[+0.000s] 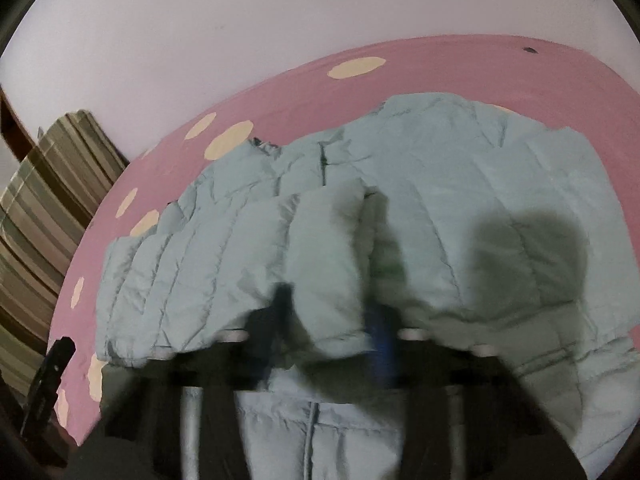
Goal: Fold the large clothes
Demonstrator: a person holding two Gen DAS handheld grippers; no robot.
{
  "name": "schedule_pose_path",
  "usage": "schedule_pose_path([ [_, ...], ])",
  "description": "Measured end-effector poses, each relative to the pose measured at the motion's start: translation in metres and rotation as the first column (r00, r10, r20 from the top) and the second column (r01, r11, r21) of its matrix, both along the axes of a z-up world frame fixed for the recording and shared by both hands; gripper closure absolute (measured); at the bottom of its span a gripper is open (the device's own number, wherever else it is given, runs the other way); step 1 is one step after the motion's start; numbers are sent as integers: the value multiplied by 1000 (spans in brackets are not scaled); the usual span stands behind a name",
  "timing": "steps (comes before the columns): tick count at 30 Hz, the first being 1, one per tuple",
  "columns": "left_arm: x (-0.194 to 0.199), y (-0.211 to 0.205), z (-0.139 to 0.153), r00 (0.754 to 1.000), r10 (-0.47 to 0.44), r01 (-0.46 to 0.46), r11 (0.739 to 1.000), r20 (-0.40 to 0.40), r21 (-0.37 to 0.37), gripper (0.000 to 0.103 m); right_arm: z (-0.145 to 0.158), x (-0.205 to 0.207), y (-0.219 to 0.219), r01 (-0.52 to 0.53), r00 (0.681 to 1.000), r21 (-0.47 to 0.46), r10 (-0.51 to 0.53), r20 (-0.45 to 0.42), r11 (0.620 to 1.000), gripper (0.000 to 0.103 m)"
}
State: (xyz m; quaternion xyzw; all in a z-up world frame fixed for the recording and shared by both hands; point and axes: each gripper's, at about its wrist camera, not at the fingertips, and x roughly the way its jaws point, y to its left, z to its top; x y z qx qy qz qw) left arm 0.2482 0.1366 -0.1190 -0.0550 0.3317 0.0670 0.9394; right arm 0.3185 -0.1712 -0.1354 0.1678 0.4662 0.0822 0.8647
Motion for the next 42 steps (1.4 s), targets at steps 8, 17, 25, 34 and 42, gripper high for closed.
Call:
schedule_pose_path([
  [8, 30, -12, 2, 1000, -19, 19, 1000, -9, -18, 34, 45, -14, -47, 73, 987, -46, -66, 147, 996, 86],
  [17, 78, -54, -26, 992, -73, 76, 997, -104, 23, 34, 11, -19, -134, 191, 981, -100, -185, 65, 977, 86],
  [25, 94, -62, -57, 976, -61, 78, 994, -207, 75, 34, -28, -20, -148, 195, 981, -109, -196, 4, 975, 84],
  [34, 81, -64, -18, 990, -85, 93, 993, -116, 69, 34, 26, -41, -146, 261, 963, -191, -242, 118, 946, 44],
  [42, 125, -94, -30, 986, -97, 109, 991, -138, 84, 34, 18, 16, -109, 154, 983, -181, -131, 130, 971, 44],
])
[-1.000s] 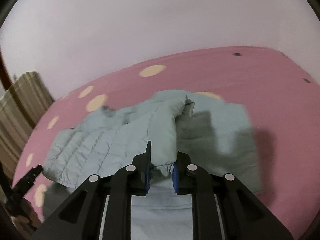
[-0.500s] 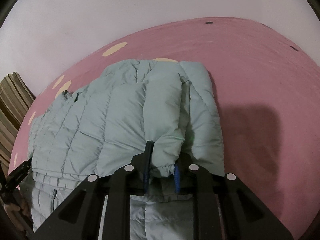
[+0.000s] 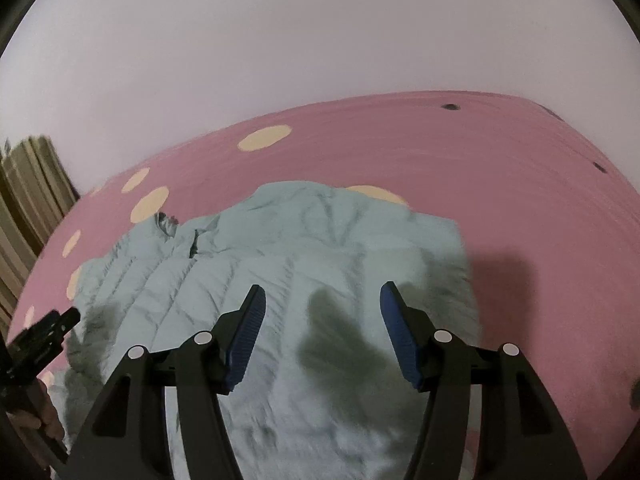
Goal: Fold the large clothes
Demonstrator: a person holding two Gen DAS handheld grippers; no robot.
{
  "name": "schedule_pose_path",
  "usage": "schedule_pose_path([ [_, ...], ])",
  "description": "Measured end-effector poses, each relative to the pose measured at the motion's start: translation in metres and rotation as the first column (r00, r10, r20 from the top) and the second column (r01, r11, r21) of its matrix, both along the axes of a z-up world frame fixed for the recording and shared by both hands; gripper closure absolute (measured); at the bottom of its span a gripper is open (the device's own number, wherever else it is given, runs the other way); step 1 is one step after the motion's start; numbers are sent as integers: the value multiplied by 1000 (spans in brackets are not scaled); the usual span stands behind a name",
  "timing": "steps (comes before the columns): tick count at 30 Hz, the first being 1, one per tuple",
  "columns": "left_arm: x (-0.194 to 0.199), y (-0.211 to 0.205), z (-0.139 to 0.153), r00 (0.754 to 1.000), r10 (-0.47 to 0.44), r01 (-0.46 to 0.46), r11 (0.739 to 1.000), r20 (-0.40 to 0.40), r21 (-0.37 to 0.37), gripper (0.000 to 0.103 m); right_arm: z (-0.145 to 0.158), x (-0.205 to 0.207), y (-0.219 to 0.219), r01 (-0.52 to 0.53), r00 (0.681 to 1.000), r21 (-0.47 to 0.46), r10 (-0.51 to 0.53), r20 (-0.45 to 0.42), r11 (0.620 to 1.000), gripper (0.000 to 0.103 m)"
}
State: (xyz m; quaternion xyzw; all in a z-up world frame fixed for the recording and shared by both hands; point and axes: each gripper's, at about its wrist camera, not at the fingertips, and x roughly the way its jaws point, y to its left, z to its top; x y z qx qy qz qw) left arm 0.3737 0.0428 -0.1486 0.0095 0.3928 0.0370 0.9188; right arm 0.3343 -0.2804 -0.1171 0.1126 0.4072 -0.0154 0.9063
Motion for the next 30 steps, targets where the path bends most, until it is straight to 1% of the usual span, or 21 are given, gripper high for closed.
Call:
schedule_pose_path([
  [2, 14, -1, -16, 998, 34, -32, 999, -49, 28, 34, -11, 14, 12, -27, 1000, -46, 26, -15, 999, 44],
  [4, 23, 2, -28, 993, 66, -61, 997, -94, 52, 34, -25, 24, 19, -40, 998, -82, 35, -55, 996, 44],
  [5, 25, 4, -33, 991, 72, -66, 996, -110, 53, 34, -36, 29, 19, -42, 995, -88, 34, -96, 995, 44],
  [7, 28, 6, -43, 988, 69, -64, 997, -137, 42, 32, -59, 35, 17, -56, 985, -68, 44, -167, 996, 43],
  [8, 30, 7, -48, 987, 66, -62, 998, -147, 31, 32, -62, 35, 17, -59, 985, -75, 47, -163, 995, 43],
  [10, 30, 10, -50, 987, 65, -64, 998, -149, 13, 32, -62, 37, 20, -66, 986, -95, 50, -159, 993, 43],
  [13, 25, 10, -37, 988, 65, -62, 998, -137, 26, 34, -49, 34, 19, -57, 989, -97, 43, -144, 994, 43],
  [15, 18, 13, -23, 993, 76, -76, 997, -96, 0, 34, -38, 28, 22, -50, 993, -85, 40, -114, 995, 43],
  [17, 15, 16, -5, 996, 90, -91, 995, -28, -31, 34, -32, 28, 26, -46, 995, -74, 39, -90, 996, 43],
  [19, 24, 15, -1, 996, 83, -84, 996, -11, -27, 34, -28, 34, 31, -53, 995, -73, 46, -84, 996, 43],
  [21, 38, 15, -13, 995, 82, -83, 996, -64, -13, 34, -33, 47, 37, -60, 994, -80, 53, -97, 995, 43],
  [23, 50, 16, -36, 984, 89, -89, 996, -152, 3, 33, -44, 55, 41, -62, 990, -94, 49, -135, 994, 43],
  [24, 55, 16, -48, 980, 76, -77, 997, -186, 2, 30, -52, 59, 41, -68, 985, -88, 53, -161, 994, 42],
  [25, 55, 16, -54, 980, 78, -78, 997, -186, 5, 25, -61, 61, 41, -72, 981, -79, 57, -184, 994, 41],
  [26, 55, 17, -55, 981, 85, -85, 996, -176, 8, 24, -64, 62, 41, -76, 981, -83, 60, -186, 994, 41],
  [28, 54, 16, -49, 982, 88, -87, 996, -164, 13, 26, -60, 61, 43, -80, 983, -97, 62, -174, 992, 42],
  [30, 45, 15, -35, 987, 85, -82, 996, -137, 26, 30, -48, 53, 43, -80, 986, -104, 63, -152, 991, 42],
])
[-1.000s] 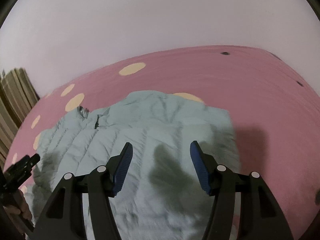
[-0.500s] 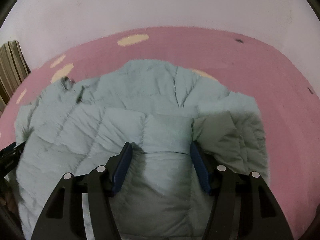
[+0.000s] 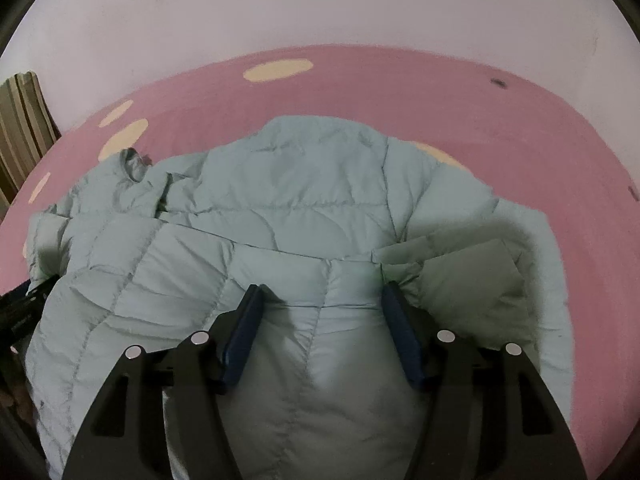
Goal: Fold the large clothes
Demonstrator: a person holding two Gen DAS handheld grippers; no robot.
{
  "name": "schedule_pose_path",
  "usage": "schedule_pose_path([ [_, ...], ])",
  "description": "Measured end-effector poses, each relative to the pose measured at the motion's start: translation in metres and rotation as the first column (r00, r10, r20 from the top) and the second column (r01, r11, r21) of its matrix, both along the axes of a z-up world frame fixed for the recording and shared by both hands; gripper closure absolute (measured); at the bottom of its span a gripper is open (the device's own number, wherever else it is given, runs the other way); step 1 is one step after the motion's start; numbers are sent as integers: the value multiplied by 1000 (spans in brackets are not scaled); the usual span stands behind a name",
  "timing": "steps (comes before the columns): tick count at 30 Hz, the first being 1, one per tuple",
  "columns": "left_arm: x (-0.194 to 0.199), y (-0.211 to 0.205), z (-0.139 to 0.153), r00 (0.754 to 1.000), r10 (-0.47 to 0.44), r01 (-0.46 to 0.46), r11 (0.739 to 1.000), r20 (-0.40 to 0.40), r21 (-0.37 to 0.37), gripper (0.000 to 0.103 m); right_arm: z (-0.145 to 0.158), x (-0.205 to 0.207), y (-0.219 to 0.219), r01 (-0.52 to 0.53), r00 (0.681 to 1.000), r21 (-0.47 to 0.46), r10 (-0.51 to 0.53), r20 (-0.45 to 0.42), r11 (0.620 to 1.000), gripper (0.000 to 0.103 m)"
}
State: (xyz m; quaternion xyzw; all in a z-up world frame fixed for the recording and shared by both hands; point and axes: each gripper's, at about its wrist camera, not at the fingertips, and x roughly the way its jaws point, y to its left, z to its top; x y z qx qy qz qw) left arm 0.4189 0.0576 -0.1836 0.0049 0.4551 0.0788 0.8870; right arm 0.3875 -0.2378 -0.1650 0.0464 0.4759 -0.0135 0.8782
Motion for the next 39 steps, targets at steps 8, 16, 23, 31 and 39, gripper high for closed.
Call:
schedule_pose_path([
  [8, -54, 3, 14, 998, -29, 33, 997, 57, -66, 30, 25, -63, -17, 36, 997, 12, -37, 69, 999, 42],
  [16, -48, 2, -19, 999, -32, 31, 999, -13, -31, 27, -14, -62, -16, 38, 999, -10, -38, -17, 999, 41],
  [23, -64, 12, 7, 999, -42, 42, 996, 0, -74, 27, 12, -76, -27, 55, 998, 58, -55, 10, 997, 41],
  [31, -167, 53, 37, 997, -62, 70, 984, 54, -166, 25, 52, -160, -54, 69, 996, 99, -74, 49, 993, 34],
  [39, -275, 85, 18, 998, -66, 61, 950, -7, -308, 25, 37, -281, -95, 151, 988, 128, -148, -33, 980, 34],
])
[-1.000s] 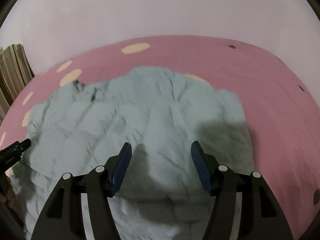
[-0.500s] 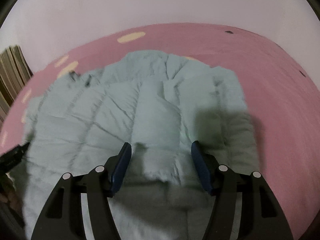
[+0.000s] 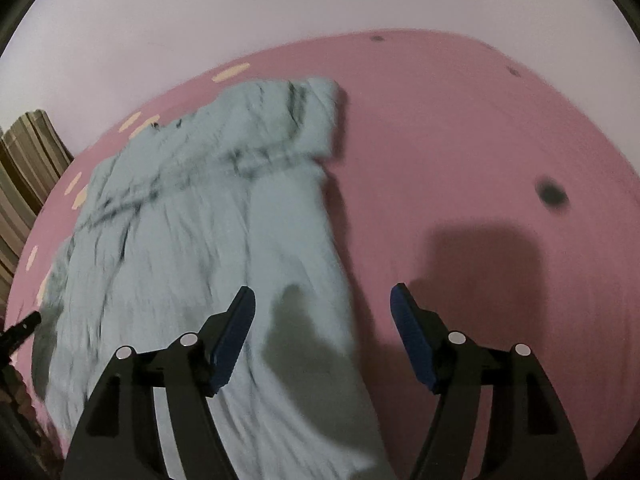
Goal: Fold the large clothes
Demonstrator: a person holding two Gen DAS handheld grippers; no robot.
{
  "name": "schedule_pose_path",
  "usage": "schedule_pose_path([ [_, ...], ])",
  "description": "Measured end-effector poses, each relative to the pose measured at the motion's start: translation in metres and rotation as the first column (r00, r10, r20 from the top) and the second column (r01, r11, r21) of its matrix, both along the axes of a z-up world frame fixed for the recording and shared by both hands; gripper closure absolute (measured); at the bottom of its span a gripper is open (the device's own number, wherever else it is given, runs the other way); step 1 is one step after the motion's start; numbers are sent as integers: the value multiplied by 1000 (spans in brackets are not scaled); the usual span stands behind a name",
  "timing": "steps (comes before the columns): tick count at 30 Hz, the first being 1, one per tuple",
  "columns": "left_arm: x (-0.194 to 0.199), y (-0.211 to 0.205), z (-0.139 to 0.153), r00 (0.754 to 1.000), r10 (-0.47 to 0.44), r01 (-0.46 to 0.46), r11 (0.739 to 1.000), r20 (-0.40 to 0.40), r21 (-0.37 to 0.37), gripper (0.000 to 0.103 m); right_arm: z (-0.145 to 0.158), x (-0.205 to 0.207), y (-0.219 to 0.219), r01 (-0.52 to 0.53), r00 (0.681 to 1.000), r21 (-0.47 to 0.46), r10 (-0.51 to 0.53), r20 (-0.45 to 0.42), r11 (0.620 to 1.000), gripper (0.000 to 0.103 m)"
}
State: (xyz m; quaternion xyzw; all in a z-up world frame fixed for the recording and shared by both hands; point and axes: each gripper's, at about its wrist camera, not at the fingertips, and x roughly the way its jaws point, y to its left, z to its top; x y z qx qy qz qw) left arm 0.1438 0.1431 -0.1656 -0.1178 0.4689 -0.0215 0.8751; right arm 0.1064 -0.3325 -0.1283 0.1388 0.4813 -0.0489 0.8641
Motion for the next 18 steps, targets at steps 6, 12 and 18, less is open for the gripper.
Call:
schedule_pose_path([
  [6, -36, 0, -14, 1000, -1, 0, 997, -10, -78, 28, -15, -58, 1, 5, 1000, 60, -4, -16, 998, 34],
  [12, -49, -8, -16, 1000, -15, 16, 994, 3, -108, 51, -17, -71, 15, -28, 1000, 63, 28, 4, 998, 72],
  [18, -55, -9, -13, 999, -48, 48, 990, 8, -131, 75, -15, -77, 18, -66, 998, 171, 64, 16, 983, 92],
])
